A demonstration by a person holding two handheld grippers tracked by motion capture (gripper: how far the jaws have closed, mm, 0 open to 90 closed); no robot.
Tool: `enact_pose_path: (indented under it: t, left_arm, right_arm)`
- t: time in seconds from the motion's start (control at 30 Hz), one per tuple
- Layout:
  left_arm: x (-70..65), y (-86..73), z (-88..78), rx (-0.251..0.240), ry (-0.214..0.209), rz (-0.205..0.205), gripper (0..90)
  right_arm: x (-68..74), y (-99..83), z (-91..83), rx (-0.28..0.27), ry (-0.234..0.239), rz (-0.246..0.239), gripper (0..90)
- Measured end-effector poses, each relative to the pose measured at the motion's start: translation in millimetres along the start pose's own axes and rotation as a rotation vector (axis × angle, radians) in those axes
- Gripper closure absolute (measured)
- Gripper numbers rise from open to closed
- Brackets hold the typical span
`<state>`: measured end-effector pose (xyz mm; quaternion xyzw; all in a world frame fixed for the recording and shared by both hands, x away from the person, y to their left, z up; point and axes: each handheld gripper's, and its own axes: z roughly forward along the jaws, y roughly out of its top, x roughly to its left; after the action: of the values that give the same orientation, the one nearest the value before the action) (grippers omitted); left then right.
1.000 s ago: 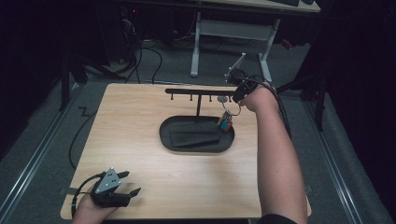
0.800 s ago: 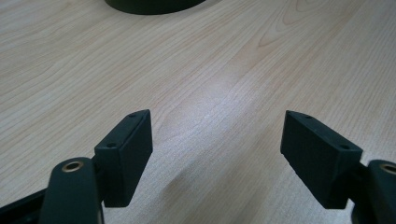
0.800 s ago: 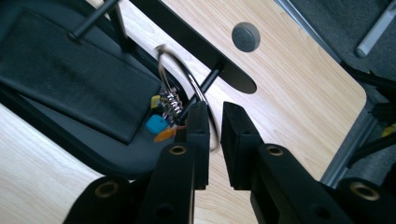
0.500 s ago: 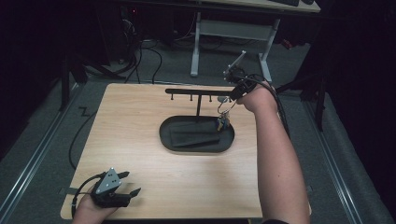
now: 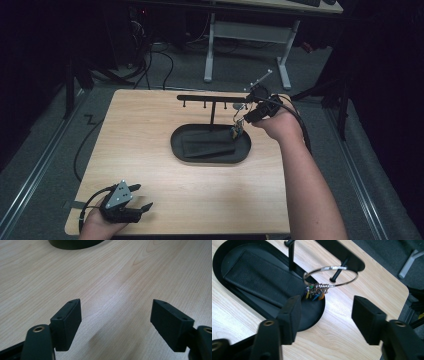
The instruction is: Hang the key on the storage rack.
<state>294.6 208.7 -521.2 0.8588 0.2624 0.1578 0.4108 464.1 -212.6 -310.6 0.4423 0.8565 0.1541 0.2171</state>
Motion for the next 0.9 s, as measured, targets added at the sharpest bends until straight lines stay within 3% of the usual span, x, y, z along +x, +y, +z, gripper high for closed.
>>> enact_pose_path:
  t: [0.37, 0.67, 0.8, 0.9]
  left_arm:
    - [-2.4, 1.5, 1.6, 0.003, -0.005, 0.011, 25.3]
    - [-2.3, 0.9, 1.4, 0.004, -0.004, 0.007, 25.3]
    - [-3.0, 1.0, 1.6, 0.006, -0.005, 0.009, 25.3]
    - [-3.8, 1.3, 1.8, 0.008, -0.008, 0.009, 25.4]
  right_arm:
    - [14.6, -39.2, 4.4, -0.068, -0.011, 0.005, 31.1]
    - [26.0, -73.6, 7.5, -0.162, 0.036, 0.035, 25.8]
    - [34.0, -93.3, 10.7, -0.191, 0.089, 0.056, 25.5]
    - [40.1, -108.7, 15.2, -0.213, 0.100, 0.065, 23.5]
